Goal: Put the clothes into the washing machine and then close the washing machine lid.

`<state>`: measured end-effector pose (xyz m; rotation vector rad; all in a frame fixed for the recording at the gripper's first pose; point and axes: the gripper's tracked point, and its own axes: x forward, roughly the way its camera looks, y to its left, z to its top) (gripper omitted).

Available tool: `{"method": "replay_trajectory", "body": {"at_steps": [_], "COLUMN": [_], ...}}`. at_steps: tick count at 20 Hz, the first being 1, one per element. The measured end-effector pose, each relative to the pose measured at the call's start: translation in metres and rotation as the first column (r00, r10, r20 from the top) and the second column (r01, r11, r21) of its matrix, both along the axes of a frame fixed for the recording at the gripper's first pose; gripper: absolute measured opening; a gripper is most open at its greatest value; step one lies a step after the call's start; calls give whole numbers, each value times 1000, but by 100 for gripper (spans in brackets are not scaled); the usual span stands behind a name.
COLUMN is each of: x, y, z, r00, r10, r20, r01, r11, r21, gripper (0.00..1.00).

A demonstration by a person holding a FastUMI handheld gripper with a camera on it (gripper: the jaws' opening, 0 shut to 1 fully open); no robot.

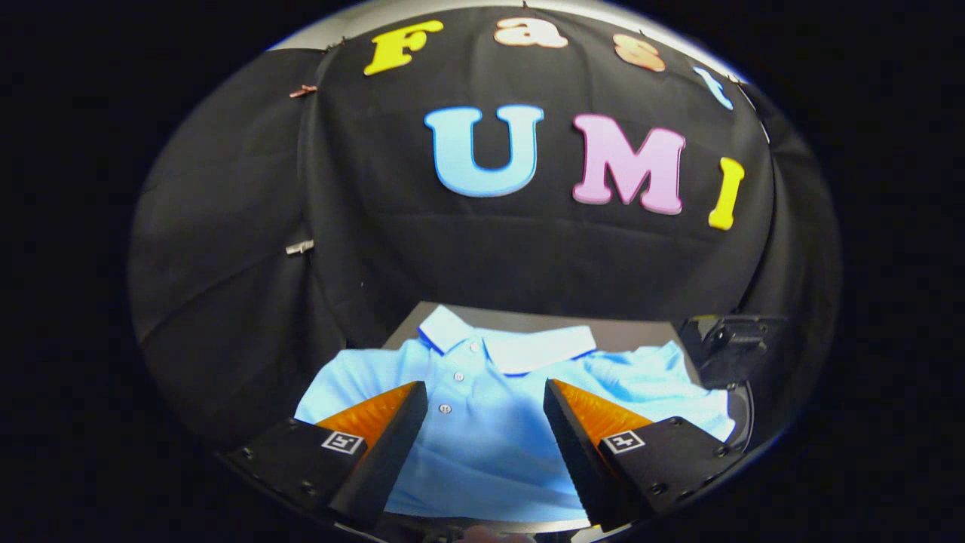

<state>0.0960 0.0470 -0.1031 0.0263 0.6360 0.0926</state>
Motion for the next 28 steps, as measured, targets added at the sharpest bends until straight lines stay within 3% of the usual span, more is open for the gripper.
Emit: {"method": "replay_trajectory", "body": {"at_steps": [4, 6, 10, 16, 17, 18, 20, 21, 22, 24, 28], "x": [20, 16, 20, 17, 15, 14, 12, 13, 18, 22, 10], "y": [-3, 2, 2, 12, 13, 14, 12, 9, 8, -3, -4], "z": [-26, -47, -36, -51, -53, -48, -52, -50, -51, -50, -37], "r00": [996, 982, 984, 981, 979, 979, 968, 961, 959, 960, 957], "r10": [-16, 2, -6, 38, 53, 85, 140, 168, 188, 192, 241], "r20": [-83, -188, -178, -189, -197, -185, -206, -219, -214, -206, -159], "r01": [14, -7, 2, -47, -61, -92, -146, -173, -193, -201, -255], "r11": [999, 1000, 1000, 998, 997, 995, 989, 985, 981, 979, 964], "r21": [-29, -24, -27, -41, -35, -31, -16, -5, -1, -25, -74], "gripper": [99, 100, 99, 96, 91, 76, 37, 26, 26, 5, 5]}}
